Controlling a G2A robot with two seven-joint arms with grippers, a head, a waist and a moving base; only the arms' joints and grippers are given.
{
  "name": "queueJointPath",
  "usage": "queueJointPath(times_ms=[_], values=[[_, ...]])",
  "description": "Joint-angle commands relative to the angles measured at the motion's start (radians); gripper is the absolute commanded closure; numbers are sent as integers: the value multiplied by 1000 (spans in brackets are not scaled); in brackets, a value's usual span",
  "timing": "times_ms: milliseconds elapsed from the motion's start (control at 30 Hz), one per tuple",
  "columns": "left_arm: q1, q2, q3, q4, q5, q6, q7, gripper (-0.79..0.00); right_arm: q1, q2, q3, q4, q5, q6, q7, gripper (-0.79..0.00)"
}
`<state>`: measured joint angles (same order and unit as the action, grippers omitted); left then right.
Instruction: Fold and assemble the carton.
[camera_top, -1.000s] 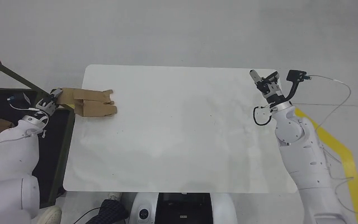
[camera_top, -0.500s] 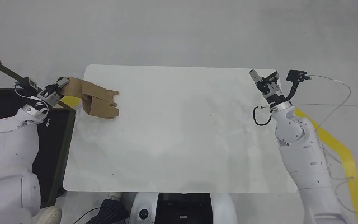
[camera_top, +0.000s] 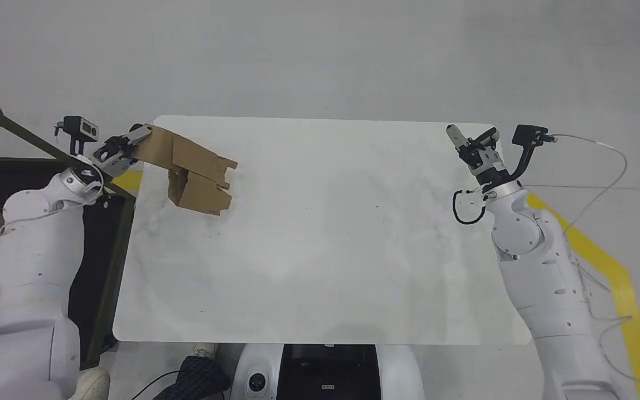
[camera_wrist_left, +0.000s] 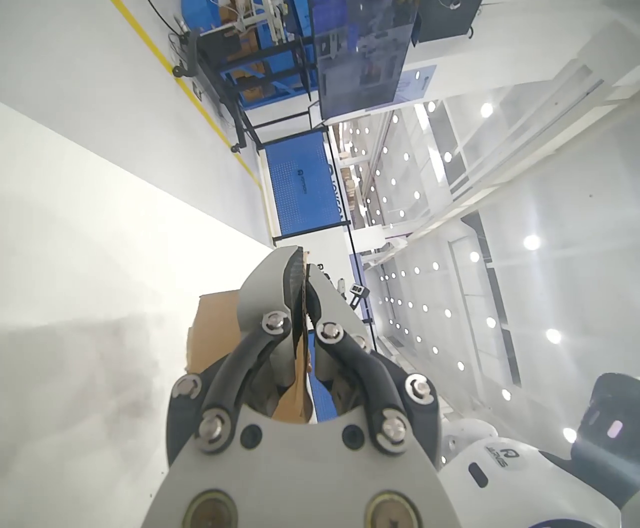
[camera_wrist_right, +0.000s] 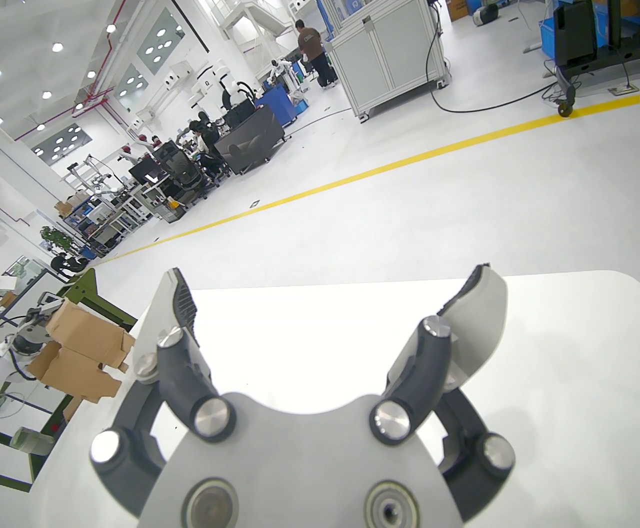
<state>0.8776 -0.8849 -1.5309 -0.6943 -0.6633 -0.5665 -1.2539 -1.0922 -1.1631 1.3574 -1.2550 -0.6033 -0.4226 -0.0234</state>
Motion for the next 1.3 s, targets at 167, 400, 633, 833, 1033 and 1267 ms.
queueJointPath(times_ms=[167,400,633,833,1033,1267], values=[[8,-19,67,-120,18,10,-10,0,0,0,0,0,0,0,0,-785],[18,-37,128,-243,31,28,6,0,0,0,0,0,0,0,0,-785],[31,-54,192,-372,50,56,36,0,0,0,0,0,0,0,0,-785],[51,-66,238,-466,68,66,73,0,0,0,0,0,0,0,0,-785],[67,-81,292,-548,90,64,115,0,0,0,0,0,0,0,0,-785],[59,-98,342,-586,34,122,106,0,0,0,0,0,0,0,0,-785]])
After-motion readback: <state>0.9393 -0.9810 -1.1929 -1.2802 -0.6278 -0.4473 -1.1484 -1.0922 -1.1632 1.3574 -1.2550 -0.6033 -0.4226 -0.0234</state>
